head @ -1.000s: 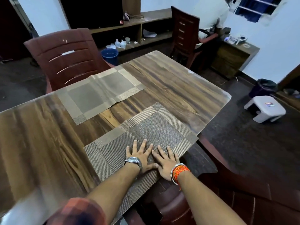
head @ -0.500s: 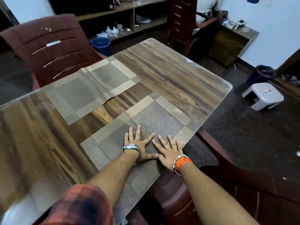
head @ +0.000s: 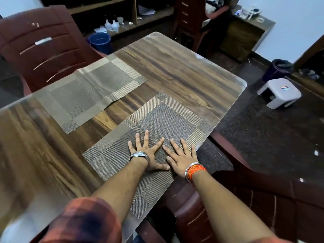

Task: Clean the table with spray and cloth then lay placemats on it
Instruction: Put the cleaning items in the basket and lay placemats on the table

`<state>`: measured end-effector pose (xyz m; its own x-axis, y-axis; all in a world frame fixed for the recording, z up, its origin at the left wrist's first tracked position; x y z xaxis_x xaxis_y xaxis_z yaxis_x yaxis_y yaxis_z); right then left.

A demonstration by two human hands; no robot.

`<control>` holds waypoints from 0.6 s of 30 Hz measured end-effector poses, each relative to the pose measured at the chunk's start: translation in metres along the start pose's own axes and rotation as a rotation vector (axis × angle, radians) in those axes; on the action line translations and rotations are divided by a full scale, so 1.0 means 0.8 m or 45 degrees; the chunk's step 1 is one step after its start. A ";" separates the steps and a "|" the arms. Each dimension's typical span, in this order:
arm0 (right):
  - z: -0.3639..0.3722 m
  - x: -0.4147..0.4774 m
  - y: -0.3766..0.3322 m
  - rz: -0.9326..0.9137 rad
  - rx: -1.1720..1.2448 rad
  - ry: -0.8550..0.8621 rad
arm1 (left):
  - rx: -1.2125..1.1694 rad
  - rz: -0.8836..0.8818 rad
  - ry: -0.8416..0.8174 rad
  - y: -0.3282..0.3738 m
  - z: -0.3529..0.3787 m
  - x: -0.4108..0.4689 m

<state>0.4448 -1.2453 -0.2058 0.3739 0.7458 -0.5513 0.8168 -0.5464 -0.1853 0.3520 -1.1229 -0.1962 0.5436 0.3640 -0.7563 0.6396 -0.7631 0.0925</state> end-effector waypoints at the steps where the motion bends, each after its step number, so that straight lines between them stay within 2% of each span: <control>1: 0.000 -0.002 0.002 -0.002 0.003 0.000 | -0.009 0.003 -0.001 0.002 0.001 -0.001; 18: 0.008 -0.011 0.008 0.014 -0.024 0.030 | -0.014 0.011 0.040 0.007 0.010 -0.001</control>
<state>0.4442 -1.2579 -0.2071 0.3930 0.7486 -0.5341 0.8205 -0.5477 -0.1638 0.3514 -1.1316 -0.2003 0.5660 0.3742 -0.7346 0.6405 -0.7606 0.1060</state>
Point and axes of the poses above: each hand's wrist, its own x-axis towards the middle knuckle, its own z-axis out of the palm, y = z × x, the point moved 7 cm from there along x, towards the middle knuckle, and after that the axes turned 11 degrees about -y, right-handed, at the moved point
